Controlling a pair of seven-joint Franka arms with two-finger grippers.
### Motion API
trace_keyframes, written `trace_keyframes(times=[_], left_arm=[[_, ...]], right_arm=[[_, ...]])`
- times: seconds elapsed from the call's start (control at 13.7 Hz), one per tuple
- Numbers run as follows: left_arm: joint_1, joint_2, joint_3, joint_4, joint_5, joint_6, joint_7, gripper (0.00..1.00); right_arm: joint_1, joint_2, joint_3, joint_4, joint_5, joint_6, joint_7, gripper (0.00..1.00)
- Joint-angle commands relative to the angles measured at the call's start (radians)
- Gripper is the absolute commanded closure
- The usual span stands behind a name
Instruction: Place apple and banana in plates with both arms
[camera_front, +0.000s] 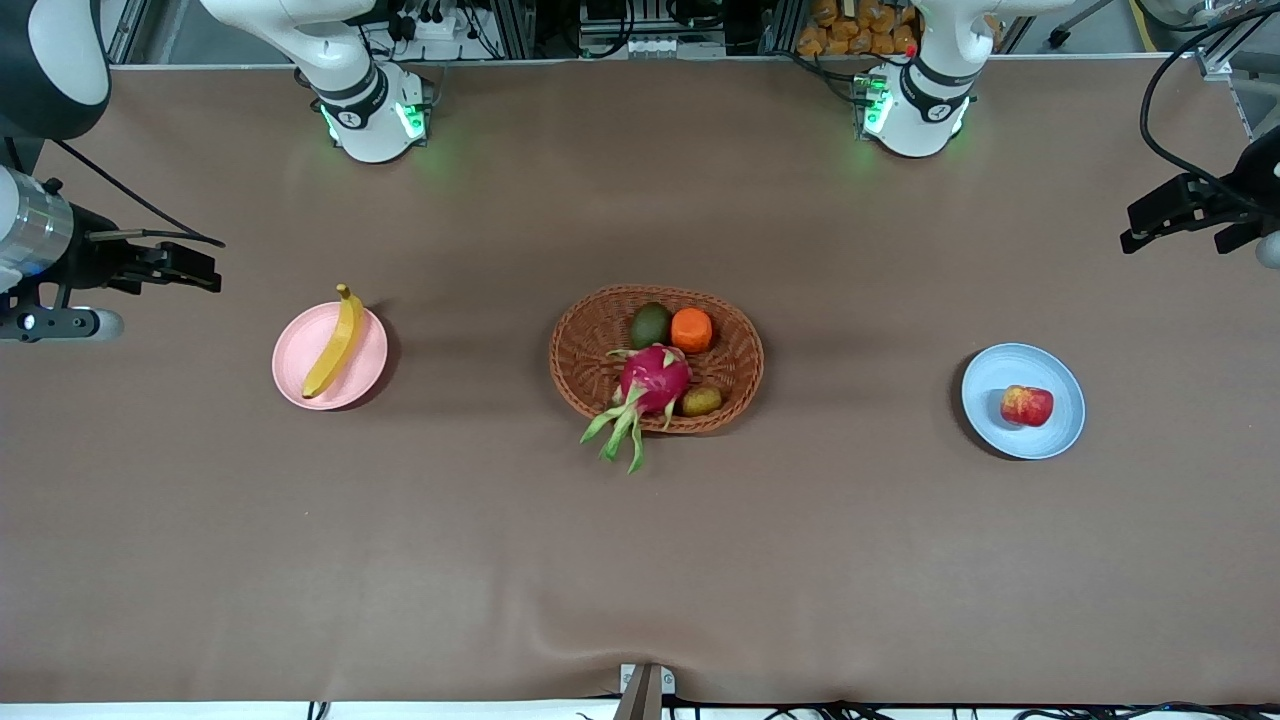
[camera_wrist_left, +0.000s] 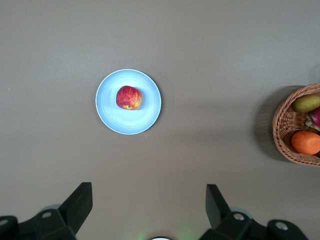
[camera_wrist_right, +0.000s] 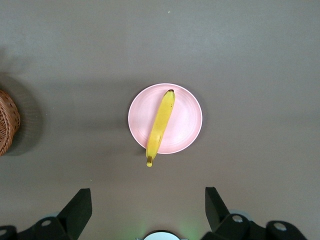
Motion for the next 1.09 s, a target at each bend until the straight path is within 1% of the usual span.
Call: trace_keyframes(times=[0.0,0.22,0.36,0.73,0.88,1.02], left_arm=[[-0.006,0.003,0.000,0.011,0.011,-0.012,-0.002,0.00],[-0.007,0.005,0.000,0.011,0.011,-0.012,-0.002,0.00],[-0.006,0.005,0.000,0.011,0.011,-0.012,-0.002,0.00],[-0.006,0.005,0.000,0.013,0.011,-0.012,-0.001,0.00],[-0.006,0.005,0.000,0.013,0.011,-0.012,-0.001,0.00],[-0.007,0.003,0.000,0.013,0.011,-0.012,-0.001,0.00]], right_arm=[[-0.014,-0.012,0.010,0.002,0.002,0.010,-0.011,0.00],[-0.006,-0.014,0.012,0.018,-0.015,0.030,-0.009,0.00],[-0.006,-0.014,0.013,0.053,-0.015,0.014,-0.012,0.00],[-0.007,-0.020,0.013,0.151,-0.007,-0.130,-0.015,0.00],[-0.011,-0.044,0.012,0.160,-0.004,-0.119,-0.017,0.00],[-0.009,-0.061,0.012,0.159,-0.004,-0.063,-0.017,0.00]])
